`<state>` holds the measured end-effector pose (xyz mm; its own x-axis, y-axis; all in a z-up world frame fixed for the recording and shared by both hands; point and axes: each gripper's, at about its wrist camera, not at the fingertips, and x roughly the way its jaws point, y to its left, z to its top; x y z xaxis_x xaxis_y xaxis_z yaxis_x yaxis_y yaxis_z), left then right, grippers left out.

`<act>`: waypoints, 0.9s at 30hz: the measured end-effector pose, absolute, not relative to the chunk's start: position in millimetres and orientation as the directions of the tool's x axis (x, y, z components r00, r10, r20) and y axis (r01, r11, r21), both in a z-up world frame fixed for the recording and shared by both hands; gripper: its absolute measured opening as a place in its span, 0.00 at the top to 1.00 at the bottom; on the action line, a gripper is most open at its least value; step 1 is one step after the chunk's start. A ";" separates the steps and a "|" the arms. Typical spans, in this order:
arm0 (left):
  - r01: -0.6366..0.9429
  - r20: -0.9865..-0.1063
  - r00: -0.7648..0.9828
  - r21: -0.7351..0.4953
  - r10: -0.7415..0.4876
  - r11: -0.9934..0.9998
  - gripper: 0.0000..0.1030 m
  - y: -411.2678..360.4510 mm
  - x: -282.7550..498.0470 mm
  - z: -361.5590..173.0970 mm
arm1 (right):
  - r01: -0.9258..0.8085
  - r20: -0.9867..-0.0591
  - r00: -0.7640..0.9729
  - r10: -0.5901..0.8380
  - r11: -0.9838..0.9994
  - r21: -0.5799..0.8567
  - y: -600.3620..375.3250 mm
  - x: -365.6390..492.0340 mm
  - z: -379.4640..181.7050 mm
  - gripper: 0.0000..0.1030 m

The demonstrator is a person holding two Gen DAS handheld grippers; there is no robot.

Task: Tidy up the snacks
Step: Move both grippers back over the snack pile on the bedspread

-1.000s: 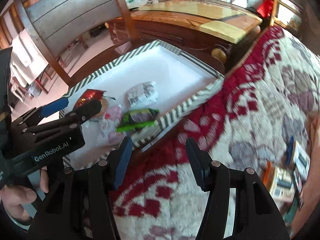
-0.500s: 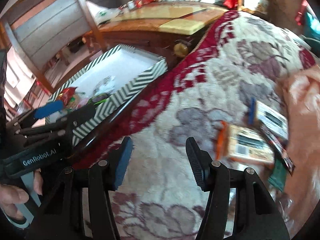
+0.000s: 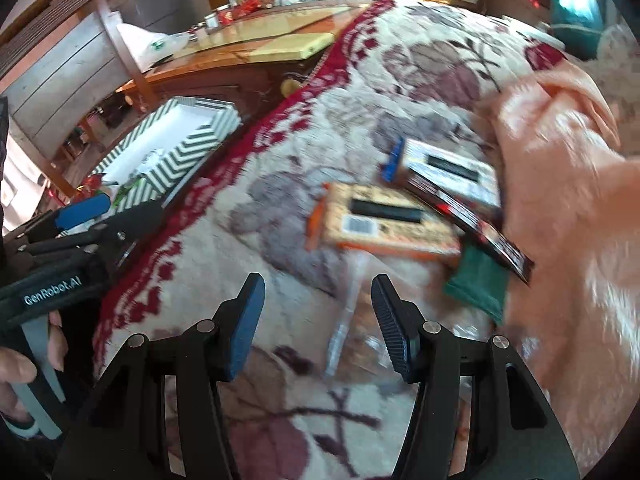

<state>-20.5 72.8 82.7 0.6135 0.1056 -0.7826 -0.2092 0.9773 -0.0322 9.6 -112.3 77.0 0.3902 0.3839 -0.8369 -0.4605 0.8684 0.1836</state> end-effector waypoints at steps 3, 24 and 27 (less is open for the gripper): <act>-0.186 -0.789 0.608 -0.029 0.091 0.982 0.13 61.2 -17.3 79.9 | -0.432 -0.839 0.395 0.374 0.882 0.190 -129.2 11.2 73.2 0.46; -0.029 -0.845 0.533 -0.075 -0.048 0.997 0.13 12.0 2.4 56.4 | -0.351 -0.831 0.436 0.345 0.916 0.196 -182.9 19.9 69.2 0.46; 0.025 -0.848 0.515 -0.132 -0.126 0.991 0.13 0.1 3.9 56.3 | -0.291 -0.821 0.468 0.327 0.934 0.206 -205.4 26.6 76.4 0.46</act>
<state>3.9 0.1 56.3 0.5150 -0.1259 -0.8479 0.0254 0.9910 -0.1317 26.6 -205.4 76.4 0.4684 0.3266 -0.8209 -0.2912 0.9343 0.2056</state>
